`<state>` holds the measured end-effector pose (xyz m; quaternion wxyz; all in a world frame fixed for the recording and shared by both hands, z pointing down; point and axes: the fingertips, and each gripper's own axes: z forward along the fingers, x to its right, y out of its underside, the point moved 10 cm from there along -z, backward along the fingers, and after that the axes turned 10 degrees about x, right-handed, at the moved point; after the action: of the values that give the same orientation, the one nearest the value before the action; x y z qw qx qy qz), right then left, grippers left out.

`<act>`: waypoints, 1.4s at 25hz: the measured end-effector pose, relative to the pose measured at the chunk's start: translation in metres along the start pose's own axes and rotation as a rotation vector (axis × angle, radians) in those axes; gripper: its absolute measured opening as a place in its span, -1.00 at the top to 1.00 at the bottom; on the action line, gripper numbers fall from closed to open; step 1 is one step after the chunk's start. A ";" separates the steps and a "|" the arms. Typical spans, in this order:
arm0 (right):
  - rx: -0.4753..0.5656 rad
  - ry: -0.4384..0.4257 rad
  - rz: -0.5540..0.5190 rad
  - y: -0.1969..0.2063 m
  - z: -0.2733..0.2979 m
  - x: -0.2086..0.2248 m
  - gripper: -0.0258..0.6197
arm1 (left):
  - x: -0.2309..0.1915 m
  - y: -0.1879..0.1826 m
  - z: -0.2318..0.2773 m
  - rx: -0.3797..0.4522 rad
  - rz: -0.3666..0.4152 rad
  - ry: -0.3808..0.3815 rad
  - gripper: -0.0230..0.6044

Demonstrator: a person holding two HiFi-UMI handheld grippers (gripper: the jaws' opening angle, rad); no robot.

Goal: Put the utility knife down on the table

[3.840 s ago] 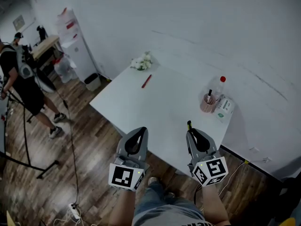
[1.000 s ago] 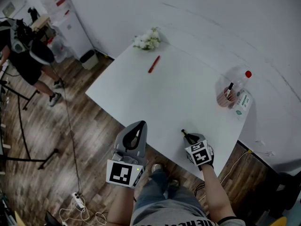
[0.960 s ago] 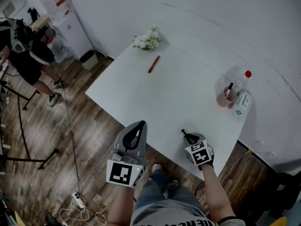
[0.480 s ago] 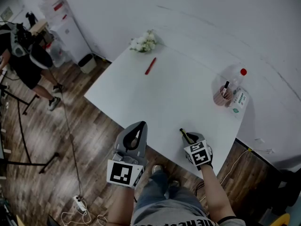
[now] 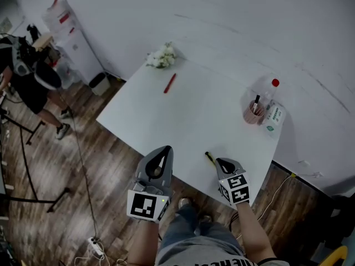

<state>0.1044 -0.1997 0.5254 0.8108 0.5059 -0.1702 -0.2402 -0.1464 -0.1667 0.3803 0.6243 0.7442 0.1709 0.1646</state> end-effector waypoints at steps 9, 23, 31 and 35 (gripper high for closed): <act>0.172 0.021 0.038 -0.026 -0.039 -0.002 0.92 | 0.019 -0.005 -0.001 0.014 0.001 0.018 0.92; 0.359 0.046 0.035 -0.061 -0.094 -0.004 0.92 | 0.046 -0.012 -0.007 0.039 0.008 0.037 0.93; 0.430 0.061 0.019 -0.072 -0.123 -0.009 0.92 | 0.059 -0.019 -0.015 0.054 0.015 0.037 0.93; 0.460 0.068 0.014 -0.075 -0.135 -0.011 0.92 | 0.065 -0.025 -0.019 0.057 0.017 0.035 0.93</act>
<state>0.1494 -0.1217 0.3988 0.6811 0.6839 -0.1966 -0.1724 -0.0988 -0.1165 0.3608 0.5985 0.7601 0.1801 0.1779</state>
